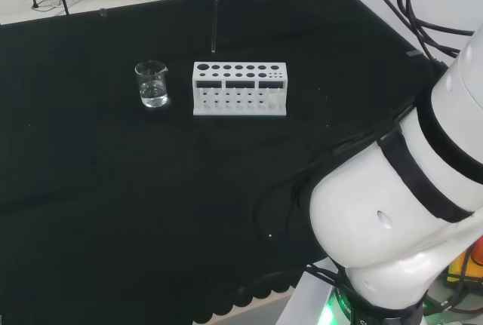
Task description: Stir in the beaker to the left of the white test tube rack with the glass rod.
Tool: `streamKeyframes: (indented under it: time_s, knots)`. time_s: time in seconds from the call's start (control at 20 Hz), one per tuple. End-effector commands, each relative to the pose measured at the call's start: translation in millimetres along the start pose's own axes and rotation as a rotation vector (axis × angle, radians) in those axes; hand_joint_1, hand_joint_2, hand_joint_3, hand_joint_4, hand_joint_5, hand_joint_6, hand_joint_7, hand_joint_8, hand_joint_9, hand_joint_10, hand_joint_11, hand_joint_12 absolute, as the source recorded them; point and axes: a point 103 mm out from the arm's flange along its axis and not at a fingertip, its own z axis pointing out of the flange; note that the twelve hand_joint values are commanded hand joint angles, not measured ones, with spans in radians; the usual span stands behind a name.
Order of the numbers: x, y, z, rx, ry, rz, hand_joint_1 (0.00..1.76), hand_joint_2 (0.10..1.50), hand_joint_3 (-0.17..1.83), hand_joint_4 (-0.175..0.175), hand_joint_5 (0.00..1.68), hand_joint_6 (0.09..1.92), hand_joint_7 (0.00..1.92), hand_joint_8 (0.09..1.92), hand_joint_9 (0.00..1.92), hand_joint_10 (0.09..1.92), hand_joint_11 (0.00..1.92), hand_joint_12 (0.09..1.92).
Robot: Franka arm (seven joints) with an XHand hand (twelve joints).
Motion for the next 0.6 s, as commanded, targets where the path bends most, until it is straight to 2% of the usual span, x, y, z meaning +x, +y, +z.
streamKeyframes:
  time_s: [0.05, 0.3, 0.6]
  knots:
    - [2.7, 1.5, 0.9, -0.001, 0.010, -0.008, 1.30, 0.93, 0.30, -0.175, 1.12, 0.52, 1.08, 1.20, 1.70, 0.77, 1.65, 0.67]
    - [7.0, 10.1, 1.2, -0.005, 0.023, -0.022, 1.30, 0.93, 0.29, -0.175, 1.12, 0.51, 1.08, 1.20, 1.70, 0.77, 1.65, 0.67]
    - [23.9, 34.0, -5.0, -0.011, 0.043, -0.079, 1.30, 0.93, 0.29, -0.175, 1.12, 0.50, 1.08, 1.20, 1.70, 0.77, 1.65, 0.67]
